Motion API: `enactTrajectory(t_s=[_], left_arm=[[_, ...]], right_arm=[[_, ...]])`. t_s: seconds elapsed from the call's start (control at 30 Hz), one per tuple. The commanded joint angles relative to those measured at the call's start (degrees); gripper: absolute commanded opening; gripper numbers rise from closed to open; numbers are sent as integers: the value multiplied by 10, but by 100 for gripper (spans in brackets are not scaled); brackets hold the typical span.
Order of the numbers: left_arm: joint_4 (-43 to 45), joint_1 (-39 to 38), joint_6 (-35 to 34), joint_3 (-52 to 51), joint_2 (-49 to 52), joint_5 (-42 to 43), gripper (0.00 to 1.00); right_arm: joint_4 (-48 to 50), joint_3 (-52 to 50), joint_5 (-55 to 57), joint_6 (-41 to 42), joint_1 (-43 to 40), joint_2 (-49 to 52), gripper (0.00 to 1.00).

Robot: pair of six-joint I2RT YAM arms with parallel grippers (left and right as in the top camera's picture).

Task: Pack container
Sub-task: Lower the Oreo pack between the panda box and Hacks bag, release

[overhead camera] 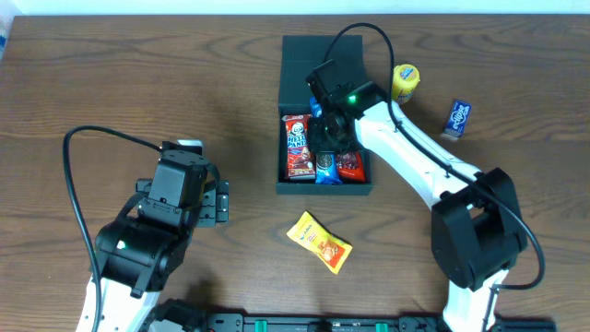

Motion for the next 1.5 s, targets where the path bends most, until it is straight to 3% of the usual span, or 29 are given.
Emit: enactTrajectory(t_s=[0.0, 0.63, 0.73, 0.8, 0.87, 1.17, 1.27, 1.47], left_arm=[[-1, 2, 3, -2, 1, 0, 95], [-1, 2, 3, -2, 1, 0, 95], [-1, 2, 3, -2, 1, 0, 95], [-1, 2, 3, -2, 1, 0, 95], [-1, 2, 3, -2, 1, 0, 95], [-1, 2, 3, -2, 1, 0, 95], [-1, 2, 3, -2, 1, 0, 95], [-1, 2, 3, -2, 1, 0, 95]], right_arm=[[-8, 12, -9, 8, -5, 6, 1], [-38, 11, -37, 10, -5, 7, 2], [-38, 11, -36, 10, -5, 7, 28], [-38, 11, -34, 7, -5, 7, 36], [-38, 11, -24, 7, -5, 7, 52], [-34, 11, 28, -12, -5, 5, 74], [-37, 11, 29, -42, -5, -7, 97], [-37, 12, 97, -66, -4, -72, 99]])
